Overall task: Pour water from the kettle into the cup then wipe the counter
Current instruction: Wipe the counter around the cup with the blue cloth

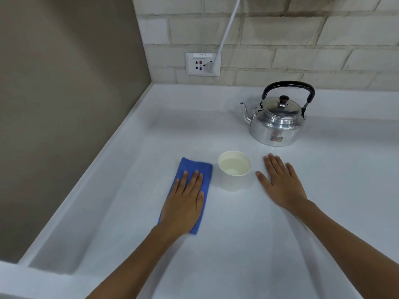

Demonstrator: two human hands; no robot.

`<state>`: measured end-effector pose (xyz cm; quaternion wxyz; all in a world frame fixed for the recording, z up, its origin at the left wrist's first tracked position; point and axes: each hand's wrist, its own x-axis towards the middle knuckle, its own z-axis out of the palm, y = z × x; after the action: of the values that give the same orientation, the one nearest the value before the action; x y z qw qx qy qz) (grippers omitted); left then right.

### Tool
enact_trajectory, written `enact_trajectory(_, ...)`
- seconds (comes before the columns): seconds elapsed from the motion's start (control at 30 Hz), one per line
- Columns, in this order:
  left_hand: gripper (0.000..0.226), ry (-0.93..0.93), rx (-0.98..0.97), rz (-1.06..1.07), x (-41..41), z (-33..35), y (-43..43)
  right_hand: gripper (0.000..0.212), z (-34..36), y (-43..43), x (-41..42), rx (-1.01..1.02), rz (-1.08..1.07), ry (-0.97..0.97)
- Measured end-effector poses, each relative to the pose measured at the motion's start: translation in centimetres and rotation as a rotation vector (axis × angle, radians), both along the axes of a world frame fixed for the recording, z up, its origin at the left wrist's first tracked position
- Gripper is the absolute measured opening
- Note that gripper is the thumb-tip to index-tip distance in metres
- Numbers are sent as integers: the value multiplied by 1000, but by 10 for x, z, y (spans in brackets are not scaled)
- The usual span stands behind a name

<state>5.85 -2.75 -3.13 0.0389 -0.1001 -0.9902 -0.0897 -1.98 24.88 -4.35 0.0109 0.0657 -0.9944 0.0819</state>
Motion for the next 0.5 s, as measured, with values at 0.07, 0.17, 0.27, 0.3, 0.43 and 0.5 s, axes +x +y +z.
enact_trajectory(0.07, 51, 59, -6, -92, 33, -1, -9, 67, 0, 0, 1, -2, -5, 1)
enact_trajectory(0.17, 52, 31, 14, -90, 36, 0, -27, 66, 1, 0, 1, -2, -5, -1)
enact_trajectory(0.27, 52, 9, 36, 55, 5, -1, -27, 66, 1, -2, 1, -6, -7, -6)
enact_trajectory(0.3, 52, -6, 12, 106, -4, 0, -23, 65, 1, -1, 1, -8, -8, -10)
enact_trajectory(0.43, 51, -53, -21, 140, 0, 3, -6, 65, 2, -1, 1, -8, -5, -7)
enact_trajectory(0.5, 50, -22, -19, 50, 25, 5, -3, 65, 2, -1, 1, -7, -6, -4)
